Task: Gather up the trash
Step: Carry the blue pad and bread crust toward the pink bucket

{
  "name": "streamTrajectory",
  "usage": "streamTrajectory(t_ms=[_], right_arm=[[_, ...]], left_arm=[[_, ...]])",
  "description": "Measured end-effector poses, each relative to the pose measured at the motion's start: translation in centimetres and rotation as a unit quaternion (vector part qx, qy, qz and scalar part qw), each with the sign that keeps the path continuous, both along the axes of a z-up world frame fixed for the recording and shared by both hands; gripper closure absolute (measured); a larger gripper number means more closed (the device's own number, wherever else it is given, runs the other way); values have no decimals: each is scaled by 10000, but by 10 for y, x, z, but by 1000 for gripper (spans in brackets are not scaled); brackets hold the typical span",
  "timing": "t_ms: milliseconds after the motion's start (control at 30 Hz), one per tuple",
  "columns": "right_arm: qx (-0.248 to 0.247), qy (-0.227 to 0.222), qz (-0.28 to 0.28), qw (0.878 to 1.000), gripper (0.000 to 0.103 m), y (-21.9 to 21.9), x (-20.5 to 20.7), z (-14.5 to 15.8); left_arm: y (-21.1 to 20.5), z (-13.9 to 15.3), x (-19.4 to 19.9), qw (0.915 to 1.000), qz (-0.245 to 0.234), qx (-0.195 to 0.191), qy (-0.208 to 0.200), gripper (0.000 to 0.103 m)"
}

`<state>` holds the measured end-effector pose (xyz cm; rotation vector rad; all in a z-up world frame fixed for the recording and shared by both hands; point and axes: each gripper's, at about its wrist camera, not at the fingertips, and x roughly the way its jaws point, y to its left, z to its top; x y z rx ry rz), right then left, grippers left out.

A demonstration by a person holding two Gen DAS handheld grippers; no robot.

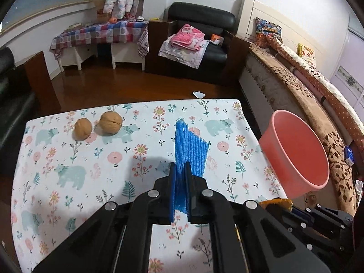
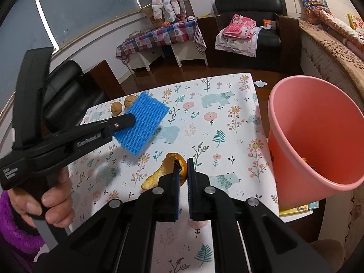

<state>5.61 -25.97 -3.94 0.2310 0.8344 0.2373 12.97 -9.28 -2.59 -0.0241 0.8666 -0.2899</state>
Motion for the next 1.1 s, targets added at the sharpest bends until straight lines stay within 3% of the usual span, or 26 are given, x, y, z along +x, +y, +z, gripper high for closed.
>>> streamTrajectory(t_ms=[467, 1100], right_arm=[[15, -248, -110, 9996, 97, -7, -12, 15], [155, -477, -817, 9954, 97, -60, -22, 29]], left_arm=[[-4, 29, -26, 9995, 196, 37, -233, 97], [-49, 47, -38, 9990, -106, 145, -398, 97]])
